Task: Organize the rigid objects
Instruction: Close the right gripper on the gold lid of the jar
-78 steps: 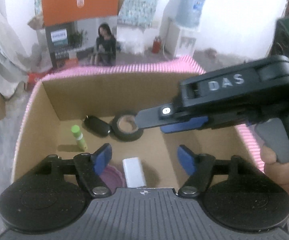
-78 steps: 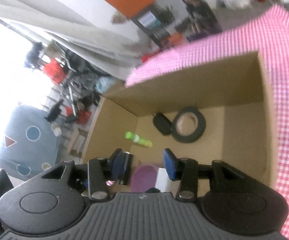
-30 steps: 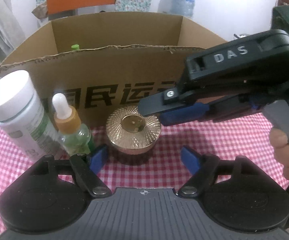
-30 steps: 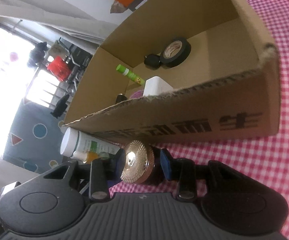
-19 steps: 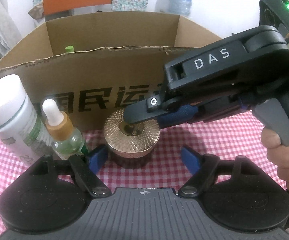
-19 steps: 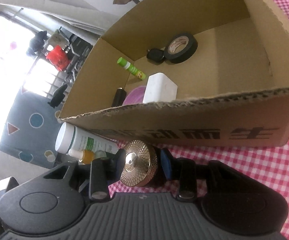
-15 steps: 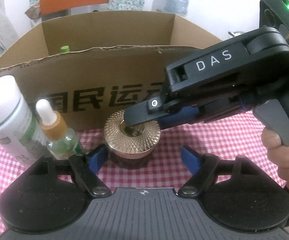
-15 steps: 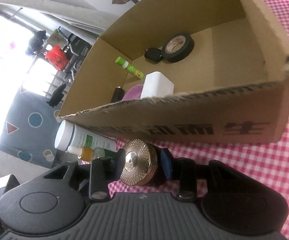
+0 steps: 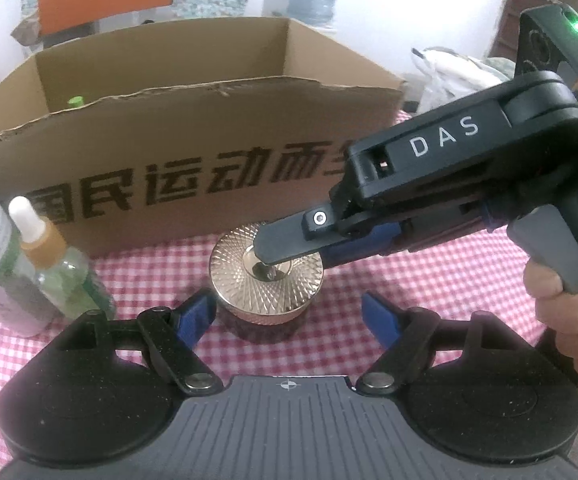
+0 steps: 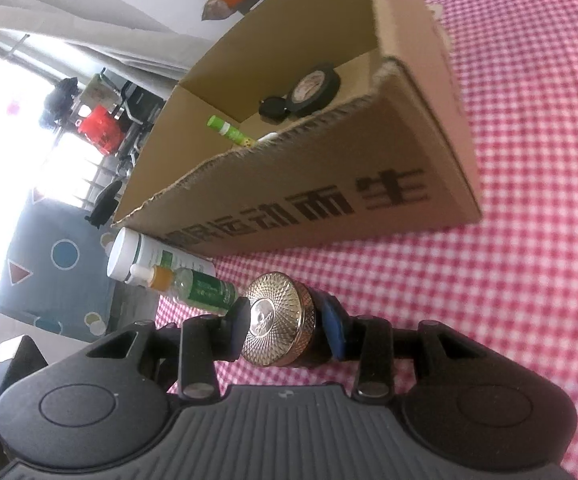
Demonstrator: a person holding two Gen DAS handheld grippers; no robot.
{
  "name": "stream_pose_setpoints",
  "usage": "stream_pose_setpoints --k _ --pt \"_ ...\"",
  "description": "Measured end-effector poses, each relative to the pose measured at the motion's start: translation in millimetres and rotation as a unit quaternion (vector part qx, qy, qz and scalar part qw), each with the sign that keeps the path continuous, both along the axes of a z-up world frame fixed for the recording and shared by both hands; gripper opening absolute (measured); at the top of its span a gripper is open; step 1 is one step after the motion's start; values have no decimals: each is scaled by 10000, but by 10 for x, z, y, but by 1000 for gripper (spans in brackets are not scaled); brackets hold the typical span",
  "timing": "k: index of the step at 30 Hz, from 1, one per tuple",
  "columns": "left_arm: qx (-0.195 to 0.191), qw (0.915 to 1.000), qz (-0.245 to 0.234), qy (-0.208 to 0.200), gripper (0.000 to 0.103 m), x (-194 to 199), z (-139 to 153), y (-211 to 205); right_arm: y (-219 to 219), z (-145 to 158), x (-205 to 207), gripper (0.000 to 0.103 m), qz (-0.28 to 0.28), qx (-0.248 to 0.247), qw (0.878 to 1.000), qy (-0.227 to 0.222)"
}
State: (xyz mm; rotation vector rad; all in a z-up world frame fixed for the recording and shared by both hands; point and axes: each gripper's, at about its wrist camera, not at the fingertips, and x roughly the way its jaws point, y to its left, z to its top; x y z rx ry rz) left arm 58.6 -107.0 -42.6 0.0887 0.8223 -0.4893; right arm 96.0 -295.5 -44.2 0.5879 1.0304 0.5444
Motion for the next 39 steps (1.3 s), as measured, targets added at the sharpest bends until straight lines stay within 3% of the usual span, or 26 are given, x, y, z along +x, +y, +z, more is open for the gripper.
stream_pose_setpoints --k 14,23,39 --pt "-1 9997 -227 -43 79 -111 -10 -116 -200 -7 -190 43 -228 40 9997 15" --pt "402 9987 -194 -265 74 -41 -63 -181 -241 -20 -204 43 -349 44 9994 42" --pt "428 9990 -90 -92 58 176 -183 -289 -239 -81 -175 43 -376 178 9990 140"
